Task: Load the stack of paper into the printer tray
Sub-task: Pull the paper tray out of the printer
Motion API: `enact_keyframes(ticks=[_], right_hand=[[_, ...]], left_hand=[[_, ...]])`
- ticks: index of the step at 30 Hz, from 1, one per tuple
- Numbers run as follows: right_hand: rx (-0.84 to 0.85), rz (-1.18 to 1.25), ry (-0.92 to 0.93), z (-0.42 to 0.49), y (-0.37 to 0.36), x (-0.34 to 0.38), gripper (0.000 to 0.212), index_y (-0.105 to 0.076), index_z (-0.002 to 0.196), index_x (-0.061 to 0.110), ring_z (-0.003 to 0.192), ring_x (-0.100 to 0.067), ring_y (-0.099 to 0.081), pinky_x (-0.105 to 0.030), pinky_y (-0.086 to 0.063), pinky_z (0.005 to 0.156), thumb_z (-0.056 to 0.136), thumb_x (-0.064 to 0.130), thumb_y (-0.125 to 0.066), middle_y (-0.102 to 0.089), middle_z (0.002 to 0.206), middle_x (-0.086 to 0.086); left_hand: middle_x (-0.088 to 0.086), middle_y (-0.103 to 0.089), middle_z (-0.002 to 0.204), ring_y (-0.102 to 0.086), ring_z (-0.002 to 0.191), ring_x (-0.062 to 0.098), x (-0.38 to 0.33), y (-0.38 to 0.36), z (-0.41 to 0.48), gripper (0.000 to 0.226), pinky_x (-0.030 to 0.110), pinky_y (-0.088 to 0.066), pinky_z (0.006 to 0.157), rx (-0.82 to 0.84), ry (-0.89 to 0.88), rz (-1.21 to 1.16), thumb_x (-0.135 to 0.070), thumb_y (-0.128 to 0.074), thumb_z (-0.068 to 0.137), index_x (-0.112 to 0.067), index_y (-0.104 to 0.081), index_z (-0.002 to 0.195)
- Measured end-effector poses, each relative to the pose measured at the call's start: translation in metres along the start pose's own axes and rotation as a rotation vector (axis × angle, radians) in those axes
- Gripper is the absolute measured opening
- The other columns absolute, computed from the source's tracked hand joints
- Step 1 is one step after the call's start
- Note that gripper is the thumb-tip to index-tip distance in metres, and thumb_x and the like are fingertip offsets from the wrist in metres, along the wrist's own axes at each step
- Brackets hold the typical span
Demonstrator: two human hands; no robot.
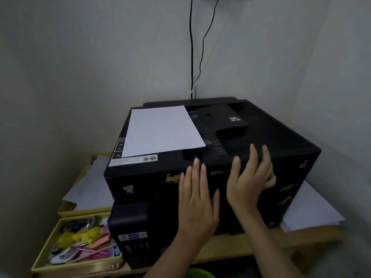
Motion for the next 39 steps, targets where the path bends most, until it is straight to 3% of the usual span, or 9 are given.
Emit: enact_keyframes(ticks=[6, 10, 14, 16, 19, 22, 30, 35, 39], right_hand=[[0.256, -0.062, -0.207, -0.087, -0.003, -0.061, 0.06, -0.03, 0.142, 0.007, 0.129, -0.036, -0.03, -0.053, -0.032, 0.103, 0.091, 0.034, -0.049, -0.023, 0.148, -0.022], [0.482, 0.054, -0.546, -0.111, -0.017, -0.09, 0.048, -0.036, 0.134, 0.007, 0.115, -0.035, -0.047, -0.047, -0.047, 0.094, 0.091, 0.02, -0.055, -0.04, 0.134, -0.02], [0.539, 0.207, -1.01, -0.113, -0.032, -0.097, 0.039, -0.04, 0.128, 0.002, 0.11, -0.034, -0.056, -0.043, -0.049, 0.093, 0.094, 0.018, -0.051, -0.053, 0.125, -0.02], [0.538, 0.281, -1.22, -0.113, -0.037, -0.098, 0.033, -0.05, 0.12, -0.002, 0.104, -0.035, -0.059, -0.042, -0.049, 0.091, 0.095, 0.019, -0.051, -0.061, 0.114, -0.018], [0.549, 0.497, -1.481, -0.112, -0.038, -0.102, 0.029, -0.058, 0.1, -0.004, 0.093, -0.03, -0.061, -0.044, -0.051, 0.089, 0.094, 0.024, -0.053, -0.064, 0.1, -0.016], [0.533, 0.708, -1.634, -0.111, -0.035, -0.106, 0.035, -0.056, 0.118, -0.001, 0.097, -0.027, -0.06, -0.038, -0.051, 0.082, 0.095, 0.025, -0.051, -0.063, 0.106, -0.017], [0.612, 1.155, -1.591, -0.12, -0.036, -0.125, 0.04, -0.057, 0.117, 0.007, 0.103, -0.023, -0.059, -0.034, -0.049, 0.083, 0.092, 0.038, -0.052, -0.064, 0.111, -0.013], [0.611, 1.235, -1.566, -0.122, -0.037, -0.124, 0.031, -0.062, 0.099, 0.01, 0.096, -0.022, -0.061, -0.03, -0.05, 0.077, 0.09, 0.038, -0.055, -0.065, 0.104, -0.012], [0.605, 1.197, -1.519, -0.124, -0.038, -0.118, 0.044, -0.06, 0.113, 0.006, 0.082, -0.02, -0.063, -0.028, -0.048, 0.071, 0.09, 0.043, -0.052, -0.067, 0.096, -0.011]], left_hand=[[0.009, -0.051, 0.142, -0.049, 0.129, 0.024, 0.01, -0.053, -0.094, 0.063, 0.034, -0.038, 0.11, 0.572, -0.006, 0.035, -0.038, -0.062, 0.076, -0.009, -0.056, 0.132], [0.0, -0.044, 0.136, -0.042, 0.123, 0.016, 0.019, -0.084, -0.107, 0.04, 0.025, -0.035, 0.106, 0.697, 0.517, -0.207, -0.036, -0.042, 0.098, -0.017, -0.046, 0.132], [0.005, -0.061, 0.096, -0.058, 0.086, 0.019, 0.011, -0.098, -0.083, 0.035, 0.038, -0.05, 0.089, 0.584, 1.306, -0.762, -0.048, -0.043, 0.095, -0.017, -0.058, 0.089], [0.002, -0.06, 0.088, -0.056, 0.08, 0.017, 0.011, -0.104, -0.081, 0.046, 0.032, -0.049, 0.072, 0.522, 1.518, -1.101, -0.05, -0.044, 0.094, -0.01, -0.06, 0.109], [0.004, -0.063, 0.095, -0.06, 0.086, 0.016, 0.012, -0.108, -0.086, 0.041, 0.029, -0.05, 0.071, 0.434, 1.578, -1.338, -0.045, -0.047, 0.094, -0.008, -0.061, 0.101], [0.007, -0.059, 0.093, -0.058, 0.085, 0.017, 0.009, -0.109, -0.085, 0.029, 0.03, -0.051, 0.074, 0.338, 1.627, -1.445, -0.037, -0.051, 0.094, -0.008, -0.054, 0.089], [0.021, -0.049, 0.137, -0.044, 0.132, 0.028, 0.006, -0.109, -0.086, 0.057, 0.035, -0.036, 0.111, 0.004, 1.646, -1.545, -0.039, -0.048, 0.094, 0.002, -0.041, 0.134], [0.018, -0.055, 0.132, -0.052, 0.124, 0.025, 0.007, -0.114, -0.091, 0.066, 0.03, -0.043, 0.099, 0.002, 1.616, -1.488, -0.047, -0.049, 0.091, 0.002, -0.044, 0.135], [0.016, -0.064, 0.119, -0.062, 0.109, 0.023, 0.005, -0.113, -0.088, 0.06, 0.03, -0.05, 0.089, 0.012, 1.608, -1.394, -0.048, -0.051, 0.091, 0.001, -0.054, 0.126]])
Point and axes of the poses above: each hand's wrist, its own z-axis towards the middle knuckle, its own y-axis out of the back of the hand, x = y × z, the point moved 1 cm from there along z, towards the middle knuckle
